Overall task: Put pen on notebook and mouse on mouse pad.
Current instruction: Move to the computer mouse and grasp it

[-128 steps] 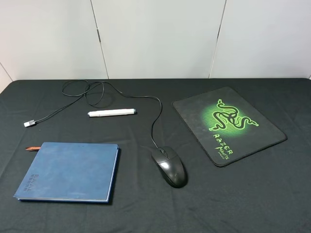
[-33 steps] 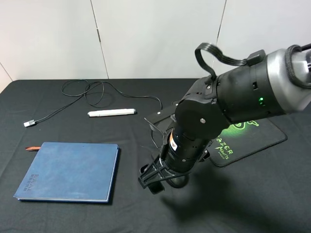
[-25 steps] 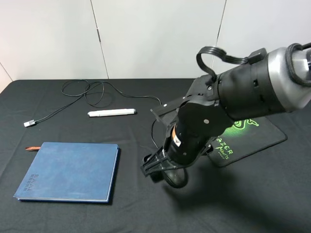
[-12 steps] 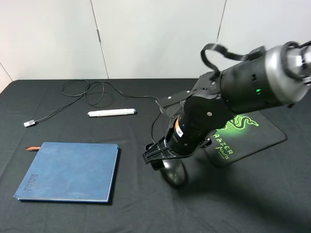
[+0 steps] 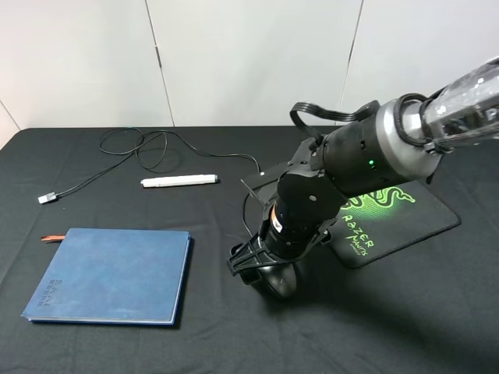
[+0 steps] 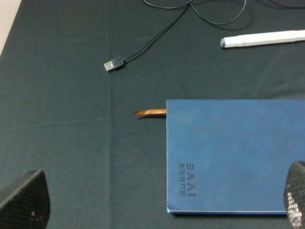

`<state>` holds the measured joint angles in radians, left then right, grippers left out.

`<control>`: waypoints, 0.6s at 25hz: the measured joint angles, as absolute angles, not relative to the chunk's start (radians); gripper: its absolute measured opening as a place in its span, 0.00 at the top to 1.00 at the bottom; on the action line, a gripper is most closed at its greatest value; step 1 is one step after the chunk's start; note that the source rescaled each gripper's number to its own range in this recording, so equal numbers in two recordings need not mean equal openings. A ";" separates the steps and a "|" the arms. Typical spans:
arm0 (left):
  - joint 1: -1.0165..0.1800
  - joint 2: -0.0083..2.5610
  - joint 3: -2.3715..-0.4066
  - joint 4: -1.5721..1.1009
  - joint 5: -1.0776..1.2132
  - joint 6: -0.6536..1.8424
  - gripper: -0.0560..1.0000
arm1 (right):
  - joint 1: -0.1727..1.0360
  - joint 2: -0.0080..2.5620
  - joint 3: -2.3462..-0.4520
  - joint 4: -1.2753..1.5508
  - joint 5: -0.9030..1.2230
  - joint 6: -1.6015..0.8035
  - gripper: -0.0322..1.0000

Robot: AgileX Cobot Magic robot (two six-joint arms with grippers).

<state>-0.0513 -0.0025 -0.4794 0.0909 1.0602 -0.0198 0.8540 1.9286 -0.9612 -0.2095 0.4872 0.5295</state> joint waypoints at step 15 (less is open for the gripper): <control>-0.051 -0.002 -0.479 0.091 1.060 -0.020 0.02 | 0.854 1.939 -0.961 -0.224 0.486 0.517 0.96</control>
<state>-0.0513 -0.0025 -0.4794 0.0909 1.0602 -0.0198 0.8540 1.9391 -0.9612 -0.2237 0.4863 0.5165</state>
